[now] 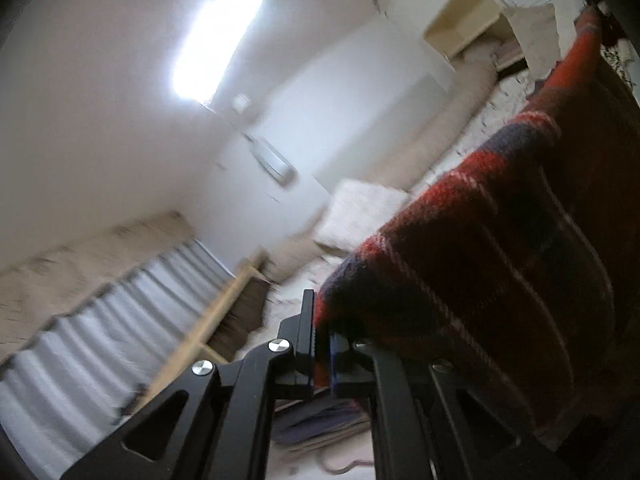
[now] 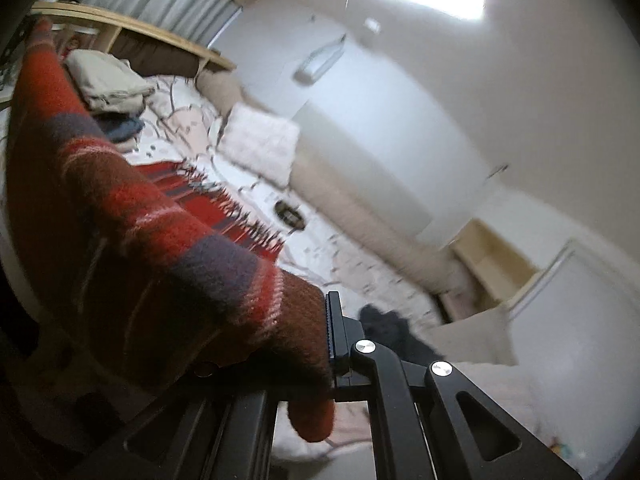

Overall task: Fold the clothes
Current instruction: 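Lift the held edge with both tools and fold it over onto the blanket, then open both tools and release the folded edge onto the blanket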

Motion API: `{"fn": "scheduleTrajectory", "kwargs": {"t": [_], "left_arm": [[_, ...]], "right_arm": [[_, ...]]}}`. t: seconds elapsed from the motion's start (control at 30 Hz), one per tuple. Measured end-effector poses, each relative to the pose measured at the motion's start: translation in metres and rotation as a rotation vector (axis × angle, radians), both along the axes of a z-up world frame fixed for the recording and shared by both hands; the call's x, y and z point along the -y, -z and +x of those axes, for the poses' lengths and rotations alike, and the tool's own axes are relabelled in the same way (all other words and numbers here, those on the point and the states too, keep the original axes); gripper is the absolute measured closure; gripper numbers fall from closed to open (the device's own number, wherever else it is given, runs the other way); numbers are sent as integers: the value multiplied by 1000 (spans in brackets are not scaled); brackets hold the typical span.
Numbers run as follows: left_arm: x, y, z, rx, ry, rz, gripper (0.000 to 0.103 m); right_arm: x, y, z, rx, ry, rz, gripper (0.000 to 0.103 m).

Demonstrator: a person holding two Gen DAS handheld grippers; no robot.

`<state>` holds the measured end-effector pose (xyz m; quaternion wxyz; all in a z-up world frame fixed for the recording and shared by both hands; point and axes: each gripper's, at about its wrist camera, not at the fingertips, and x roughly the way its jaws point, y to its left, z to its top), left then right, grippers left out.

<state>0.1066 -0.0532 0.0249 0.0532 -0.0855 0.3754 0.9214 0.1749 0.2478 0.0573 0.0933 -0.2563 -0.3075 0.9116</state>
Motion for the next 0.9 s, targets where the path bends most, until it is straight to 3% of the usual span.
{"fn": "scheduleTrajectory", "kwargs": {"t": [0.13, 0.23, 0.5, 0.57, 0.67, 0.77, 0.9], "left_arm": [[-16, 15, -99, 169, -25, 10, 97], [-32, 39, -167, 292, -53, 4, 97], [-59, 135, -308, 544, -149, 27, 97], [-64, 163, -338, 609, -176, 38, 97], [-64, 174, -363, 666, -197, 93, 97], [-63, 182, -387, 719, -216, 152, 97], [-67, 179, -422, 753, -225, 203, 97]], "right_arm": [[-20, 20, -88, 106, -1, -69, 100], [-30, 45, -180, 203, -10, -106, 100], [-78, 164, -338, 451, 10, -224, 100], [-84, 196, -367, 511, 20, -246, 100], [-92, 233, -397, 576, 34, -271, 100], [-97, 244, -417, 597, 24, -306, 100], [-110, 232, -439, 596, 18, -350, 100]]}}
